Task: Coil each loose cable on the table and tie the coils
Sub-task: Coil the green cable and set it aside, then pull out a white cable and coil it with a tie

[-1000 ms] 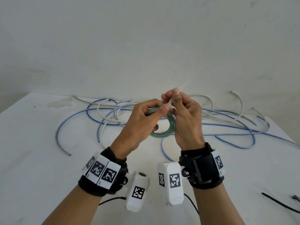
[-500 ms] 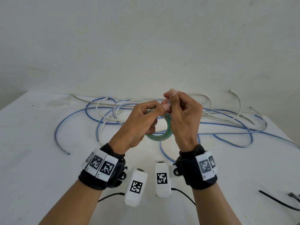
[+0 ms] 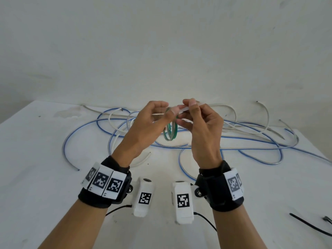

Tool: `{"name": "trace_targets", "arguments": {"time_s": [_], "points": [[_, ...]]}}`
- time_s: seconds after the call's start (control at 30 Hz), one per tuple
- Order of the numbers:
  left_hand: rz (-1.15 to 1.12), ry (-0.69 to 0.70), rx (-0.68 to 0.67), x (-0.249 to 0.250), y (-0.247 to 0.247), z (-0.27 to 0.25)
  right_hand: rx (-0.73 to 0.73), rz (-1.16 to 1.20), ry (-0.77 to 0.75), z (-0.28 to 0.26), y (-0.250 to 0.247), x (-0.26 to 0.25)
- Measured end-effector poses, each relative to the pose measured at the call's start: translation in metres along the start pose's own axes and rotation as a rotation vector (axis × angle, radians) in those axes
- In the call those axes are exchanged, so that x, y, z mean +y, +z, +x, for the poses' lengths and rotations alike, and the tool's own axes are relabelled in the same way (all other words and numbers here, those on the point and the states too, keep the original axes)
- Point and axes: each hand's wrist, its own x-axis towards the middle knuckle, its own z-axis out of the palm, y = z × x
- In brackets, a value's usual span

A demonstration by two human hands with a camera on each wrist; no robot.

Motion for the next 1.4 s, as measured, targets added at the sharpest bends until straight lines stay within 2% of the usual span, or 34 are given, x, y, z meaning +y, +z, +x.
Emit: {"name": "trace_targets", "arguments": {"time_s": [0.13, 0.23, 0.33, 0.43, 0.53, 0.67, 0.8, 0.9, 1.0, 1.1, 1.17, 1.27, 1.4], "points": [[0.226, 0.072, -0.143, 0.008, 0.001, -0.009, -0.017, 0.047, -0.028, -0.001, 0.000, -0.005], [0.158, 0.060, -0.181, 0.009, -0.001, -0.010, -0.023, -0.020, -0.068, 0.001, -0.003, -0.008], [0.079, 0.028, -0.148, 0.008, -0.007, -0.006, -0.024, -0.257, -0.116, 0.006, -0.011, -0.004], [0.041, 0.012, -0.143, 0.009, -0.021, -0.003, -0.109, -0.577, -0.054, 0.013, -0.018, 0.008], [-0.018, -0.020, -0.126, 0.010, -0.035, -0.002, -0.224, -0.401, 0.108, 0.011, -0.017, 0.016], [-0.116, -0.133, -0.078, -0.001, -0.062, -0.012, -0.257, -0.200, 0.233, -0.002, 0.001, 0.031], [-0.053, -0.247, -0.034, -0.021, -0.113, -0.036, -0.371, -0.169, 0.383, -0.030, 0.034, 0.060], [0.010, -0.308, 0.024, -0.027, -0.170, -0.061, -0.509, -0.122, 0.482, -0.052, 0.078, 0.087], [0.036, -0.393, 0.125, -0.037, -0.220, -0.084, -0.594, -0.197, 0.529, -0.068, 0.129, 0.108], [0.100, -0.477, 0.242, -0.051, -0.264, -0.107, -0.692, -0.313, 0.509, -0.095, 0.181, 0.120], [0.194, -0.513, 0.287, -0.061, -0.280, -0.119, -0.748, -0.465, 0.436, -0.111, 0.204, 0.130], [0.311, -0.510, 0.378, -0.068, -0.290, -0.128, -0.820, -0.683, 0.304, -0.124, 0.222, 0.145], [0.506, -0.496, 0.433, -0.064, -0.296, -0.126, -0.878, -0.836, 0.224, -0.125, 0.229, 0.146]]}}
